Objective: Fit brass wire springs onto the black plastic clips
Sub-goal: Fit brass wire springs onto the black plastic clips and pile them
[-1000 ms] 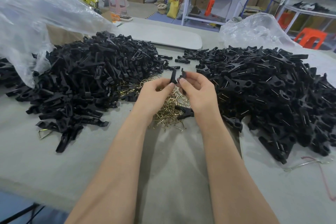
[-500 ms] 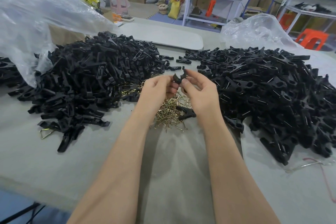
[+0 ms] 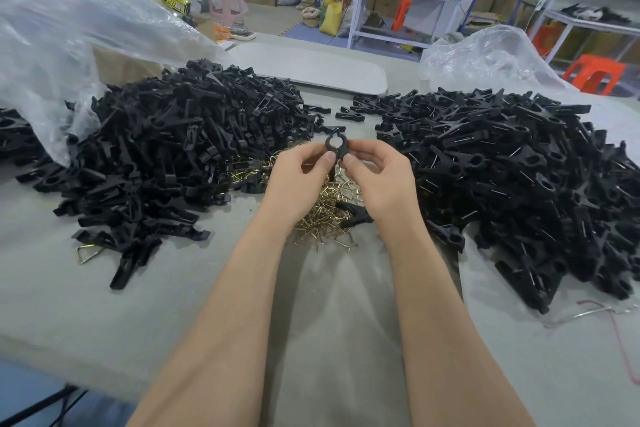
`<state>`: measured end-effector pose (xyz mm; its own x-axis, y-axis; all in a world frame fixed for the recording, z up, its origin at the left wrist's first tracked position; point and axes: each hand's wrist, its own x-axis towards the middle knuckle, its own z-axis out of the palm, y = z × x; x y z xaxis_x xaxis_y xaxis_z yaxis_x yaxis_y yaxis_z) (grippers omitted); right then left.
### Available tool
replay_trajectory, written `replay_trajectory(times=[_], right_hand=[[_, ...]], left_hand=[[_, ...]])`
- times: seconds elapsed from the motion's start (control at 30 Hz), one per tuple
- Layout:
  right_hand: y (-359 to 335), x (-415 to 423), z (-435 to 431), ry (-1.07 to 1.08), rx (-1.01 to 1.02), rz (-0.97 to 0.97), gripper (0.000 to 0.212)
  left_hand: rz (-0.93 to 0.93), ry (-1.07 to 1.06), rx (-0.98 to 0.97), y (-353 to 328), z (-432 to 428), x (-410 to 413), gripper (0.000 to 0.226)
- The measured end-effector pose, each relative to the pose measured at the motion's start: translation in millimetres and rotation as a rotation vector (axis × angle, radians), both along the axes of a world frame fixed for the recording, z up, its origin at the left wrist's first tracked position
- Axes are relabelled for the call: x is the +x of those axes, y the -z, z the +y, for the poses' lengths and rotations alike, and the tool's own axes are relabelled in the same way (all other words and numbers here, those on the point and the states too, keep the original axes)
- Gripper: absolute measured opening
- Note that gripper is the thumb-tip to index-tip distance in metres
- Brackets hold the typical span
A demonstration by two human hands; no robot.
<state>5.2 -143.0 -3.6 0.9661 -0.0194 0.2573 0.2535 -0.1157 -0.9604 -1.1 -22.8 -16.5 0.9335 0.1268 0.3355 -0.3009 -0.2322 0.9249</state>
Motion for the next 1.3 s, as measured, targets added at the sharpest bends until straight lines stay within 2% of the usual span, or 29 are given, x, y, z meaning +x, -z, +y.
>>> replay_trajectory(times=[0.17, 0.3, 0.47, 0.6, 0.67, 0.77, 0.87, 0.93, 1.03, 1.1, 1.17, 1.23, 1.3], right_hand=[[1.1, 0.9, -2.1, 0.004, -0.002, 0.001, 0.019], [2.7, 2.2, -2.5, -0.015, 0.087, 0.035, 0.022], [3.3, 3.8, -2.6, 0.027, 0.106, 0.043, 0.025], [2.7, 1.6, -4.0, -0.018, 0.088, 0.033, 0.025], [1.5, 0.3, -4.0, -0.059, 0.129, 0.072, 0.022], [-3.2, -2.5, -6.3, -0.215, 0.328, 0.181, 0.024], [-6.5, -3.7, -11.1, -0.306, 0.354, 0.230, 0.022], [-7.8, -2.7, -16.0, -0.204, 0.191, 0.211, 0.017], [-13.0, -2.5, -30.8, 0.016, -0.420, 0.142, 0.027], [-17.0, -5.7, -36.3, -0.080, -0.810, 0.261, 0.040], [-16.5, -9.6, -32.1, -0.191, -1.084, 0.391, 0.044], [-14.5, -12.9, -25.3, -0.180, -1.149, 0.375, 0.031], [-14.3, -12.6, -26.7, -0.136, -1.070, 0.340, 0.020]], left_hand=[[0.033, 0.046, -0.067, 1.1, 0.6, -0.4, 0.017], [0.047, 0.076, -0.175, 0.0, -0.7, -1.5, 0.022], [0.038, 0.033, -0.140, -0.1, -2.1, -0.8, 0.017], [0.064, 0.062, -0.126, -1.1, -0.9, -3.6, 0.015], [0.112, 0.099, -0.214, -2.0, 0.5, -4.4, 0.014], [0.233, 0.223, -0.453, -3.7, -0.2, -5.5, 0.022], [0.258, 0.249, -0.466, -4.9, -0.9, -6.9, 0.017], [0.250, 0.220, -0.454, -6.2, -0.5, -7.3, 0.013], [0.246, 0.143, -0.602, -5.4, 3.3, -3.6, 0.007], [0.251, 0.099, -0.791, -5.1, 8.6, 0.2, 0.003], [0.265, 0.062, -1.015, -4.6, 14.7, 2.8, 0.008], [0.262, 0.036, -1.161, -4.6, 18.7, 3.6, 0.011], [0.247, 0.007, -1.232, -5.7, 19.6, 2.4, 0.010]])
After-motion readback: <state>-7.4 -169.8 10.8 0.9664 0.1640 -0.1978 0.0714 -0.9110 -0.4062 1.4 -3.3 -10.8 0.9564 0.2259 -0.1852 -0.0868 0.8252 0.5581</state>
